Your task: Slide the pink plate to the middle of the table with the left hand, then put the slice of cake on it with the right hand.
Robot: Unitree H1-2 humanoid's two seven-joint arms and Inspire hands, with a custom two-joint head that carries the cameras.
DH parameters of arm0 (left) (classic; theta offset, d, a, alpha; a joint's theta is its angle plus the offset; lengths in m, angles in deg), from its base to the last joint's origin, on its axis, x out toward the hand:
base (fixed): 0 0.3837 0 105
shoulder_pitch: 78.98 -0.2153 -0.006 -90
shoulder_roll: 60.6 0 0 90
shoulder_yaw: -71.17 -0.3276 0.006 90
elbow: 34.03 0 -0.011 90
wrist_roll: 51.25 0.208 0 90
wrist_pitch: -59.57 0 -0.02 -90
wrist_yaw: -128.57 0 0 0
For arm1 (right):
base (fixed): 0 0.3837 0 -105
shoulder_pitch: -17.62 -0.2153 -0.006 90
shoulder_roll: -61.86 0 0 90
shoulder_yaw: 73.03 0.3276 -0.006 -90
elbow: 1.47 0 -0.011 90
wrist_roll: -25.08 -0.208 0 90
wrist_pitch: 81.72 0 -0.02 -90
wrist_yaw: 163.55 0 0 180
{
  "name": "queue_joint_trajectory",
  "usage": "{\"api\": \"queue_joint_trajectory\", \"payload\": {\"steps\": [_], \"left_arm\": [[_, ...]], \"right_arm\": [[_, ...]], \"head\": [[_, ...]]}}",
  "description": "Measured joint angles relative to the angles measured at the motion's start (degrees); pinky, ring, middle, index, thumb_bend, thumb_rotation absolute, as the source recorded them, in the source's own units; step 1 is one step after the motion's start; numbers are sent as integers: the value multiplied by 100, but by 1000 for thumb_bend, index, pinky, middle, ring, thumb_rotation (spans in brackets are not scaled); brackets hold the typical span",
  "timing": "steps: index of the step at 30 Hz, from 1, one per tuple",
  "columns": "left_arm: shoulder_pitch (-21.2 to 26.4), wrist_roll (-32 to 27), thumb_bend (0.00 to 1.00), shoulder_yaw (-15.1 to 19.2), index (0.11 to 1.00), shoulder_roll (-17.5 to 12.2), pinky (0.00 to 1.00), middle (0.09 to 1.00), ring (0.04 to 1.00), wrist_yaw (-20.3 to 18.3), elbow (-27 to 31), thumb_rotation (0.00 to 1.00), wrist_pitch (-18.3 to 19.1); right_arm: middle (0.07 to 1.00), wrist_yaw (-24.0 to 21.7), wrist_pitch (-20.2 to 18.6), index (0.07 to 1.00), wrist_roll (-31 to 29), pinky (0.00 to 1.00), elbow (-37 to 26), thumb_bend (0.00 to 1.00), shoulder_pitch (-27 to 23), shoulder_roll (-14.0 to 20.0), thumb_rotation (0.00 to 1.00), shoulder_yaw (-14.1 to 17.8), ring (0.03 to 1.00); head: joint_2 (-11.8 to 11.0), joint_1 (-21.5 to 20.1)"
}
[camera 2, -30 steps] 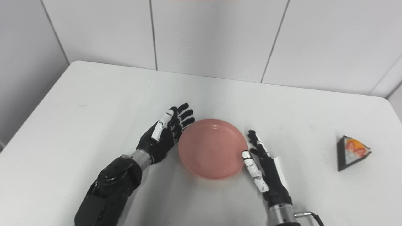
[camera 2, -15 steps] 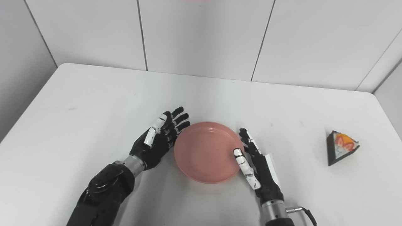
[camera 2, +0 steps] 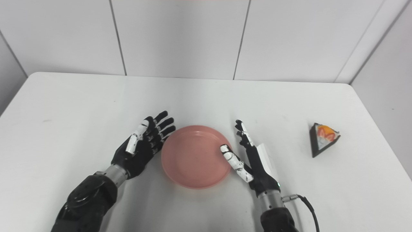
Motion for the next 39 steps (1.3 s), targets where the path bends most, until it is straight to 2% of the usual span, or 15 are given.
{"api": "queue_joint_trajectory", "payload": {"steps": [4,8,10,12,14,16,19,23,25,27,31,35,39], "left_arm": [[1,-4,392,51,933,-14,931,948,944,-55,-23,1000,-17],[4,-7,402,91,930,-60,925,946,940,-222,-59,1000,-40],[3,-20,399,130,927,-75,917,944,941,-269,-76,1000,-53],[3,-36,398,188,929,-101,920,948,945,-334,-107,1000,-71],[9,-84,400,218,931,-127,922,952,946,-428,-178,1000,-129],[11,-131,402,256,928,-187,916,948,942,-557,-258,1000,-240],[56,-237,419,351,917,-259,908,933,926,-745,-445,980,-375],[188,-269,436,483,911,-391,900,926,914,-1000,-784,944,-626],[229,-343,444,531,905,-463,885,917,902,-1102,-910,929,-728],[259,-381,443,576,899,-476,875,910,894,-1183,-1022,923,-815],[274,-454,439,626,888,-506,861,897,880,-1249,-1104,901,-874],[306,-508,437,670,878,-543,847,885,869,-1264,-1172,882,-892],[341,-512,430,699,873,-606,843,885,868,-1279,-1222,887,-892]], "right_arm": [[987,-20,-209,1000,312,780,-156,760,-220,134,990,72,909],[1000,-22,-211,1000,385,769,-173,781,-409,333,977,201,921],[1000,-21,-211,1000,427,793,-181,783,-459,445,958,257,935],[1000,-12,-210,1000,484,790,-181,787,-527,541,956,317,932],[1000,78,-209,1000,570,790,-180,802,-585,617,958,367,940],[1000,161,-210,1000,728,773,-181,815,-672,685,956,441,936],[1000,263,-210,1000,812,742,-175,855,-808,825,982,618,934],[1000,422,-255,1000,1054,607,-100,878,-1063,1050,999,870,869],[1000,421,-461,1000,1236,545,-96,895,-1177,1143,1000,952,838],[1000,393,-688,1000,1388,529,-89,901,-1207,1229,995,1026,838],[1000,158,-1212,1000,1661,542,-87,887,-1225,1294,953,1037,862],[1000,-28,-1473,1000,1802,557,-56,891,-1254,1441,887,1034,872],[1000,-105,-1734,1000,2030,567,33,909,-1309,1555,882,1015,879]], "head": [[-18,-143],[-88,-433],[-193,-730],[-202,-758],[-325,-1090],[-343,-1145],[-492,-1496],[-545,-1663],[-571,-1751],[-589,-1812],[-598,-1936],[-607,-2024],[-607,-2103]]}}
